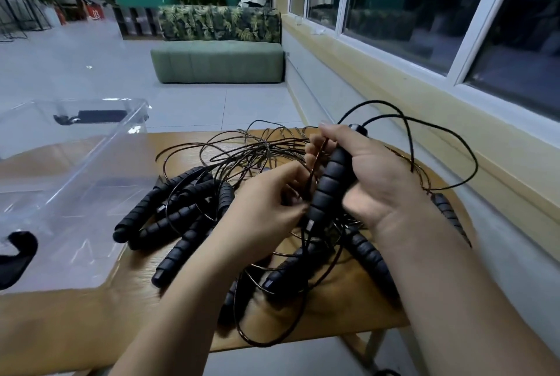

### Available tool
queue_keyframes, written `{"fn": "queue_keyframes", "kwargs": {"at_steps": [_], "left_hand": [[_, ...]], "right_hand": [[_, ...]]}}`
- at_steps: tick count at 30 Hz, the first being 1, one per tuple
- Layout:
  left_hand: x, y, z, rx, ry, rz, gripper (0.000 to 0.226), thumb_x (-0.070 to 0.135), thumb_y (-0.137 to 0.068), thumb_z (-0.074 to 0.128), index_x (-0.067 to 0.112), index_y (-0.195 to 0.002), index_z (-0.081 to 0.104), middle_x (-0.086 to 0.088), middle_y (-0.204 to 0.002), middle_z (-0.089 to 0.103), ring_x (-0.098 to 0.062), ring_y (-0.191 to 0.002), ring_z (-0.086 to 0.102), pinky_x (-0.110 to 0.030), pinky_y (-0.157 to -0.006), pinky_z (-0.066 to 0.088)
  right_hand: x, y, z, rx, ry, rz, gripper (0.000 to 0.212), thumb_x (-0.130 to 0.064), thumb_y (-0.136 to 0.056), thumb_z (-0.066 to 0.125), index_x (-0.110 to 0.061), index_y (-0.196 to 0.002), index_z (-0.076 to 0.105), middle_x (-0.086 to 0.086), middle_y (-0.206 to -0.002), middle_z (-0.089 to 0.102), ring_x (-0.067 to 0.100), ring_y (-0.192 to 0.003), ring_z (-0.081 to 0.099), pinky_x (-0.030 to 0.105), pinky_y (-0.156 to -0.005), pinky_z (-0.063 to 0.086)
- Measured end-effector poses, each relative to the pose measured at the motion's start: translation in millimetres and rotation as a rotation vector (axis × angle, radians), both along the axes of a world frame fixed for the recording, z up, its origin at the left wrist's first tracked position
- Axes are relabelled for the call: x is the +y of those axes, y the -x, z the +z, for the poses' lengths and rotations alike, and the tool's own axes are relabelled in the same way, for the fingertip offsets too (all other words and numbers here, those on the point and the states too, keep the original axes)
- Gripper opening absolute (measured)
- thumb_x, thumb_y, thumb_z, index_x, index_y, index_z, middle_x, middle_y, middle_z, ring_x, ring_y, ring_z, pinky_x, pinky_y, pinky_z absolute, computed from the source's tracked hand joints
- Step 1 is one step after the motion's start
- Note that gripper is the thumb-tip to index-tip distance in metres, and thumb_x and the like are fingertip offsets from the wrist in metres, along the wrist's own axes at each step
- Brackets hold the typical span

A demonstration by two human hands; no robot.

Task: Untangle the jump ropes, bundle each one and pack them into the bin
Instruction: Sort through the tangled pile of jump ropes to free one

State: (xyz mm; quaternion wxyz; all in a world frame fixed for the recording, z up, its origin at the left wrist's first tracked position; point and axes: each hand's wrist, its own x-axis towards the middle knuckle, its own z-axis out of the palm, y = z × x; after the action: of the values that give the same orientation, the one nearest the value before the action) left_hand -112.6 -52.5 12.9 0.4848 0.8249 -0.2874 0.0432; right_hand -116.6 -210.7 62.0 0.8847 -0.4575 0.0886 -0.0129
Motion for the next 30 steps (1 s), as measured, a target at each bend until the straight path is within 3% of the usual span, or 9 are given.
{"fn": "queue_keyframes", "kwargs": {"at_steps": [4, 7, 10, 13, 15, 20, 25, 28, 30], "left_hand": [[8, 1, 2, 0.207, 0.027, -0.139, 0.027, 0.000, -0.088, 0.062, 0.022, -0.102, 0.070, 0.006, -0.091, 0.074, -0.014, -0.087, 0.067, -0.038, -0.082, 0.055], [10, 3, 7, 0.381, 0.166, -0.168, 0.017, 0.018, -0.095, 0.063, 0.016, -0.109, 0.072, 0.003, -0.098, 0.075, -0.012, -0.091, 0.067, -0.028, -0.084, 0.051], [5, 3, 3, 0.346, 0.170, -0.138, 0.035, 0.036, -0.086, 0.086, 0.018, -0.111, 0.070, -0.003, -0.106, 0.079, -0.028, -0.103, 0.075, -0.051, -0.098, 0.059], [1, 5, 3, 0.329, 0.218, -0.097, 0.042, 0.037, -0.079, 0.085, 0.014, -0.108, 0.065, -0.014, -0.104, 0.079, -0.044, -0.103, 0.073, -0.065, -0.096, 0.057], [3, 2, 6, 0.343, 0.286, -0.064, 0.032, 0.026, -0.085, 0.077, 0.013, -0.108, 0.060, -0.012, -0.099, 0.080, -0.042, -0.097, 0.075, -0.061, -0.095, 0.059], [11, -2, 11, 0.311, 0.327, -0.005, 0.032, 0.002, -0.084, 0.066, 0.012, -0.114, 0.057, -0.007, -0.098, 0.081, -0.021, -0.085, 0.072, -0.050, -0.096, 0.057], [7, 0, 9, 0.337, 0.338, -0.021, 0.037, -0.007, -0.080, 0.065, 0.006, -0.114, 0.062, -0.007, -0.103, 0.082, -0.026, -0.094, 0.078, -0.044, -0.095, 0.059], [6, 1, 9, 0.329, 0.302, -0.004, 0.030, -0.011, -0.086, 0.065, 0.006, -0.111, 0.067, -0.005, -0.106, 0.082, -0.029, -0.104, 0.078, -0.050, -0.098, 0.060], [6, -1, 7, 0.323, 0.278, 0.011, 0.023, -0.004, -0.092, 0.061, 0.010, -0.108, 0.068, -0.002, -0.106, 0.082, -0.025, -0.104, 0.077, -0.045, -0.094, 0.059]], "right_hand": [[2, -10, -3, -0.120, 0.102, -0.124, 0.009, -0.010, -0.096, 0.076, -0.005, -0.100, 0.070, 0.011, -0.085, 0.073, 0.021, -0.076, 0.070, 0.031, -0.076, 0.063], [6, -14, -7, -0.180, 0.249, -0.216, 0.019, -0.018, -0.096, 0.080, -0.005, -0.104, 0.069, 0.014, -0.089, 0.071, 0.023, -0.082, 0.064, 0.038, -0.079, 0.056], [13, -10, -8, -0.180, 0.542, -0.230, 0.041, -0.039, -0.093, 0.084, -0.004, -0.104, 0.068, 0.021, -0.091, 0.073, 0.019, -0.079, 0.062, 0.045, -0.079, 0.057], [7, 2, -7, -0.181, 0.806, -0.118, 0.048, -0.065, -0.091, 0.074, -0.018, -0.095, 0.066, -0.007, -0.072, 0.065, 0.010, -0.067, 0.059, 0.035, -0.072, 0.049], [-3, 14, -15, -0.182, 0.819, -0.105, 0.050, -0.073, -0.094, 0.059, -0.025, -0.106, 0.070, -0.015, -0.093, 0.073, -0.001, -0.084, 0.068, 0.030, -0.081, 0.049], [-32, 45, -60, -0.160, 1.288, -0.329, 0.024, -0.052, -0.106, 0.057, -0.032, -0.110, 0.069, -0.012, -0.109, 0.067, -0.009, -0.099, 0.059, 0.006, -0.078, 0.042], [-29, 53, -74, 0.085, 0.728, 0.098, 0.057, -0.066, -0.097, 0.058, -0.015, -0.100, 0.085, 0.007, -0.098, 0.082, 0.021, -0.094, 0.074, 0.042, -0.096, 0.052], [-24, 50, -65, 0.016, 0.654, 0.192, 0.044, -0.061, -0.086, 0.073, -0.025, -0.109, 0.086, 0.000, -0.110, 0.083, 0.018, -0.115, 0.074, 0.044, -0.113, 0.046], [-22, 50, -58, -0.041, 0.714, 0.186, 0.026, -0.042, -0.092, 0.078, -0.025, -0.111, 0.085, -0.005, -0.106, 0.083, 0.009, -0.108, 0.076, 0.036, -0.105, 0.050]]}}
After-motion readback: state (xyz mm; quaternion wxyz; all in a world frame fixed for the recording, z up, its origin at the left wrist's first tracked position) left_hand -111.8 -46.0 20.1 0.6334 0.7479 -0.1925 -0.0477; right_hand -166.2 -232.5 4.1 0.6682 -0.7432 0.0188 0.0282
